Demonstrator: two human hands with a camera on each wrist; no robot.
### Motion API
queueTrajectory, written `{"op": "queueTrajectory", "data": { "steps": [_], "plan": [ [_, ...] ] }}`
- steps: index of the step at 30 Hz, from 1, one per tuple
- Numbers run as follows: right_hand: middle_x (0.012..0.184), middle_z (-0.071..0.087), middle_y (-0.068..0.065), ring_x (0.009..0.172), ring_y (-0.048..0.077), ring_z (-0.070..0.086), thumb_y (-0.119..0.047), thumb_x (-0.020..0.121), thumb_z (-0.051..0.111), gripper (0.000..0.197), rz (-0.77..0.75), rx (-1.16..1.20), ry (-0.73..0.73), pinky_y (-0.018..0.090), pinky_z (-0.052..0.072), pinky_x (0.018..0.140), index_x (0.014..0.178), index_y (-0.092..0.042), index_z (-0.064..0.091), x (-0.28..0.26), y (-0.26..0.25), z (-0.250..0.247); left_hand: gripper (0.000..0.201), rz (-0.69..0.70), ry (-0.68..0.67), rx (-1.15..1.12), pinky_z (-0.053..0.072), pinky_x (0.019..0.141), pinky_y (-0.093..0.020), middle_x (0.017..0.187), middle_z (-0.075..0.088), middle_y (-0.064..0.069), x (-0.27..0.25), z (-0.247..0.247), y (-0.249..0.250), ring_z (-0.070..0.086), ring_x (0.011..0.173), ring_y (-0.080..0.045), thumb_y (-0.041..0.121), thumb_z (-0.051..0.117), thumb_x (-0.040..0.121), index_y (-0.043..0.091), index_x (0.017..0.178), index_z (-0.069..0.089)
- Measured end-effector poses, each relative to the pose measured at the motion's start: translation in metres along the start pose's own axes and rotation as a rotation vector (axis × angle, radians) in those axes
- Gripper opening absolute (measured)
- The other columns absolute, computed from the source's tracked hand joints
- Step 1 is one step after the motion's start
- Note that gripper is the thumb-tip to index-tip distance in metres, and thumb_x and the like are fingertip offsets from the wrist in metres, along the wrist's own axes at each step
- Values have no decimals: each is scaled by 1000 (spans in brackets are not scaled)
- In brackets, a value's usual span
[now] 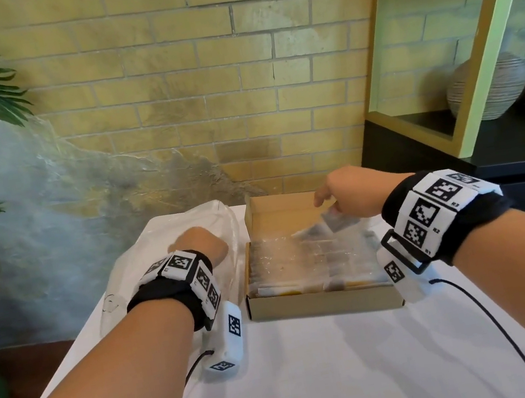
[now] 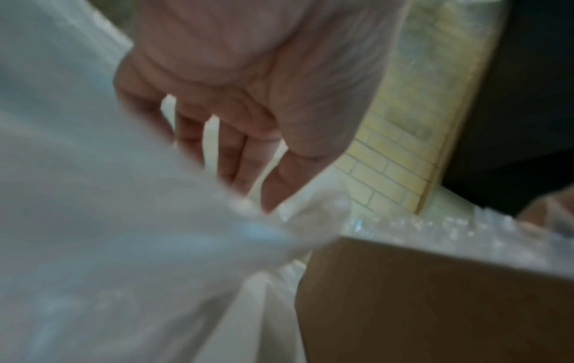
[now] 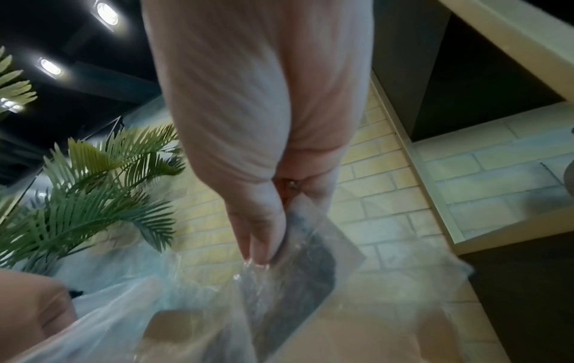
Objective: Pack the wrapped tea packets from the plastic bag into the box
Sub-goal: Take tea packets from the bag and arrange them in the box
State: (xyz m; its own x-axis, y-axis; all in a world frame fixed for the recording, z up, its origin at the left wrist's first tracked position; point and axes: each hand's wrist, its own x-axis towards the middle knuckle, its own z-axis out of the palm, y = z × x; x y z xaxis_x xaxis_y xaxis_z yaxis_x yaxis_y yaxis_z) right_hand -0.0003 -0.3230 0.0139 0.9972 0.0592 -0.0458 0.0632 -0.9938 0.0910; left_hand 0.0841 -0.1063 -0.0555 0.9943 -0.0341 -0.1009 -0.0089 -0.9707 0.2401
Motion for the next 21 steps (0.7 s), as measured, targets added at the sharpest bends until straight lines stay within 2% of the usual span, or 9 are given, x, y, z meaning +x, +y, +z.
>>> {"op": "queueTrajectory", "data": {
  "steps": [2,5,7,10,12,15,18,20,21],
  "plan": [
    [124,59,7,108,22,57,-9,91,51,37,24,37,60,31,46,95,127,-17,56,-4,3,-8,23,-7,149,-61,46,80,-35,103,65,-14,-3,-6,-2,61,98,-31,24,52,89,4,93,63],
    [104,64,6,91,18,57,-1,90,49,32,50,159,186,25,45,80,117,-13,62,-10,3,-18,25,-51,264,-195,42,70,-33,83,59,-12,-14,-22,1,54,79,-30,14,49,90,4,67,50],
    [100,63,4,91,17,57,-4,91,52,24,38,267,252,23,42,77,110,-11,65,-11,-3,-18,26,-28,309,-269,42,66,-33,83,61,-13,-22,-34,1,54,75,-29,12,49,90,4,66,54],
    [92,59,-2,85,10,53,-8,89,57,16,-14,360,246,16,41,68,102,-11,67,-13,-19,-8,22,45,367,-377,44,67,-33,91,67,-12,-34,-56,2,59,81,-29,12,49,91,6,85,69],
    [90,60,-2,83,11,52,-7,88,57,15,-77,260,173,17,39,62,99,-11,67,-11,-27,3,23,122,427,-492,44,69,-31,84,65,-4,-47,-72,6,58,78,-24,9,50,90,13,79,69],
    [93,62,0,84,14,52,-3,87,54,18,-89,111,29,23,40,71,95,-10,69,-6,-33,19,29,316,431,-683,45,66,-27,72,59,7,-63,-86,14,54,68,-13,2,57,87,22,65,60],
    [109,66,5,91,16,57,-12,89,57,21,-27,180,33,23,43,76,107,-11,68,-8,-32,22,32,470,338,-804,46,59,-21,75,62,4,-74,-87,22,55,69,-13,0,61,84,23,63,58],
    [119,59,3,97,15,54,-18,89,59,39,31,312,159,20,42,78,127,-15,54,-13,-27,13,32,520,287,-829,40,47,-12,68,57,6,-79,-83,28,49,59,-8,-3,60,84,21,63,57],
    [121,55,2,97,13,51,-17,87,59,50,42,421,243,18,42,75,135,-17,45,-17,-25,7,31,540,263,-835,38,44,-9,66,55,6,-80,-80,31,47,56,-6,-5,60,83,19,63,57]
  ]
}}
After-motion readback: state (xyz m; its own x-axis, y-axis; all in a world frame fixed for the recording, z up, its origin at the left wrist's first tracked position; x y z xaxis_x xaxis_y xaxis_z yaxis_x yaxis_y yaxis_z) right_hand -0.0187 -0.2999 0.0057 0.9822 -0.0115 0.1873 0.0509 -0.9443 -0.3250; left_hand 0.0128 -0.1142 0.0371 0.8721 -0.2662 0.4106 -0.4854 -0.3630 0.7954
